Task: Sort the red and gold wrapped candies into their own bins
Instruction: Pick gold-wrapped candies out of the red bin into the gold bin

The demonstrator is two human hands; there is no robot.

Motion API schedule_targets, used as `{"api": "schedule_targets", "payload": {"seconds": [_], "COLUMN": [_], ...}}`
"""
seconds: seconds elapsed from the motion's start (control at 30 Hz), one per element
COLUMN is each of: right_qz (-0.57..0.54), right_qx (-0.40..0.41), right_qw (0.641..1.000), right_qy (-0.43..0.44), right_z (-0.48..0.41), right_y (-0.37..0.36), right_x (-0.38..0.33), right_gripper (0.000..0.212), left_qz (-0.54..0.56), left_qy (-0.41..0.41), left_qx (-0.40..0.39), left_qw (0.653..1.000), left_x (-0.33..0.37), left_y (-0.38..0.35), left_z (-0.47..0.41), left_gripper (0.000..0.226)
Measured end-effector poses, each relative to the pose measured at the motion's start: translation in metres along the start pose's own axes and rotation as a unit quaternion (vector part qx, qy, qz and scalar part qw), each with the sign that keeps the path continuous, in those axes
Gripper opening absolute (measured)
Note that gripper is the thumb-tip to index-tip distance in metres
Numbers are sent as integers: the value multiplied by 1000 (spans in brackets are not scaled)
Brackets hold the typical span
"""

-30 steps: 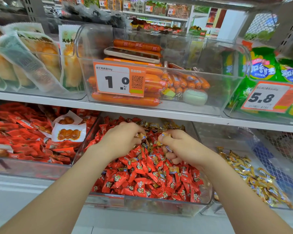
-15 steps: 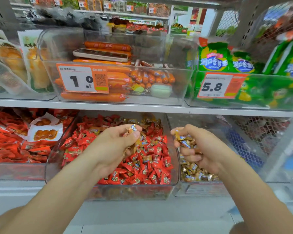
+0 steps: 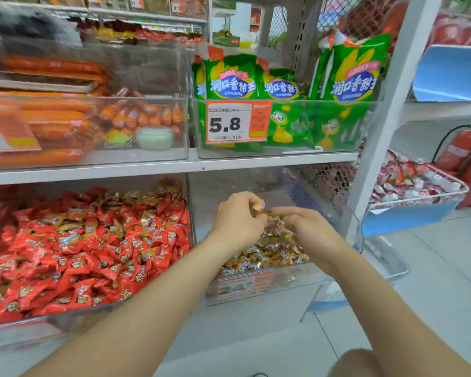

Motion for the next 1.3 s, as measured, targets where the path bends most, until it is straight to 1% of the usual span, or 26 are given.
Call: {"api": "schedule_targets", "payload": {"seconds": [0.07, 0.13, 0.23, 0.3, 0.37, 0.43, 0.5, 0.57, 0.6, 0.63, 0.67, 0.7, 0.77, 0.83, 0.87, 0.93, 1.0, 1.1, 1.2, 1.23, 1.3], "right_qz": [43, 62, 89, 115, 139, 159, 193, 237, 267, 302, 338, 370, 425, 465, 472, 456, 437, 420, 386, 367, 332], "right_qx": [21, 39, 24, -7, -33, -56, -83, -117, -134, -149, -166, -179, -191, -201, -214, -247, -252, -230, -184, -166, -152], "right_qw": [998, 996, 991, 984, 973, 960, 942, 921, 906, 887, 867, 851, 826, 807, 803, 813, 823, 837, 863, 873, 889], "right_qy": [34, 59, 99, 139, 182, 223, 260, 287, 301, 317, 326, 327, 317, 305, 295, 266, 261, 263, 271, 276, 276], "right_z": [5, 9, 16, 25, 37, 49, 59, 65, 65, 65, 62, 57, 47, 40, 37, 32, 28, 27, 29, 29, 33], "right_y": [6, 6, -8, -30, -57, -86, -117, -146, -162, -177, -191, -203, -222, -237, -242, -247, -248, -246, -243, -241, -239], "right_x": [-4, -8, -19, -32, -47, -59, -67, -69, -69, -68, -66, -62, -55, -52, -51, -52, -56, -59, -69, -74, -81], "right_gripper": [34, 30, 28, 28, 27, 25, 25, 27, 28, 29, 29, 27, 22, 22, 26, 35, 36, 35, 30, 26, 28], "left_qz": [-47, -124, -208, -241, -255, -259, -292, -367, -402, -422, -425, -415, -406, -434, -445, -449, -461, -459, -452, -446, -436], "left_qy": [-15, -53, -138, -194, -205, -167, -105, -33, 9, 46, 68, 72, 47, 19, 18, 21, 6, -19, -54, -62, -81], "left_qx": [-50, -69, -41, 2, 36, 52, 57, 62, 53, 30, -2, -38, -95, -110, -114, -117, -110, -93, -71, -58, -36], "left_qw": [997, 988, 967, 951, 944, 950, 949, 928, 914, 905, 903, 906, 908, 894, 888, 886, 880, 883, 888, 891, 896], "left_x": [-3, -4, 0, -1, -14, -43, -79, -116, -133, -147, -161, -170, -179, -185, -190, -202, -210, -217, -220, -219, -217], "left_y": [-12, -12, 13, 41, 71, 100, 124, 142, 149, 153, 154, 153, 149, 151, 154, 159, 164, 170, 176, 178, 181], "left_z": [-5, -2, 24, 50, 71, 82, 89, 95, 99, 103, 107, 110, 112, 108, 105, 94, 83, 71, 64, 61, 59], "left_gripper": [19, 26, 31, 23, 15, 14, 17, 26, 32, 41, 50, 58, 71, 80, 81, 67, 58, 59, 72, 70, 61]}}
Point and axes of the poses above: each hand's wrist, its own z-axis away from the middle knuckle, its own y-axis out of the back of the hand, x = y × z, the point moved 4 cm from there along -z, towards the middle knuckle, and after that the axes turned 10 degrees about -z, right-handed, at the moved point
